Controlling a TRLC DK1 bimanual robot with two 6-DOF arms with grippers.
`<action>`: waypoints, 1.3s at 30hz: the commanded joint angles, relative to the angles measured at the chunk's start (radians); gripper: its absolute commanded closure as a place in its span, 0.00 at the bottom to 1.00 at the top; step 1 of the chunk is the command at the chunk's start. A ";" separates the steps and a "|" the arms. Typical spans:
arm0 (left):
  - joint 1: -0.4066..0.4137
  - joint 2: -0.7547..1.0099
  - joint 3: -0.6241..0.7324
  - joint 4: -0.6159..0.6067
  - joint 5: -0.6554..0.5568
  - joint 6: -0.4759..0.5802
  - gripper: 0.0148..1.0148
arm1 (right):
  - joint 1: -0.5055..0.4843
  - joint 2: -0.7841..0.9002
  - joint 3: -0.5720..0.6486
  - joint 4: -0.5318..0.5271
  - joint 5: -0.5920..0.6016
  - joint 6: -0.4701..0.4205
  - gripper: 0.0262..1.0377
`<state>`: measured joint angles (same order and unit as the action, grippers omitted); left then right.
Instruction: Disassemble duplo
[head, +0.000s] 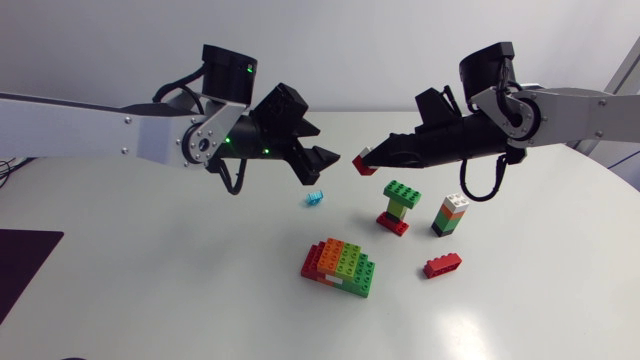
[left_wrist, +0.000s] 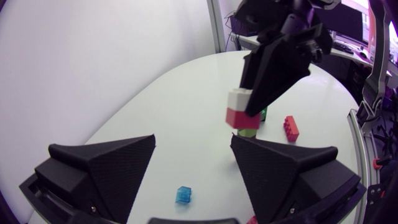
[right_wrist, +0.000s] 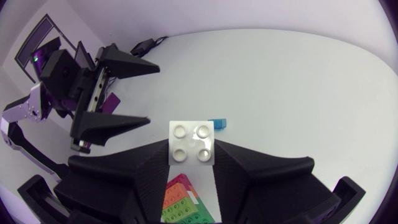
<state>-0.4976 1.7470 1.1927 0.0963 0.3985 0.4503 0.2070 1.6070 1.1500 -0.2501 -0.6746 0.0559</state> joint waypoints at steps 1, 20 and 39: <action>-0.021 0.005 -0.058 0.017 0.016 -0.038 0.15 | -0.012 0.034 0.030 0.028 -0.020 0.051 0.77; -0.067 0.037 -0.047 0.072 0.036 -0.047 0.15 | 0.025 0.044 0.059 0.064 -0.028 0.144 0.77; -0.070 0.054 -0.031 0.097 0.028 -0.044 0.22 | 0.075 0.041 0.054 0.063 -0.020 0.156 0.77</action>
<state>-0.5697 1.7824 1.1500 0.1764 0.4236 0.4244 0.2745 1.6276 1.1912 -0.1944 -0.6922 0.1875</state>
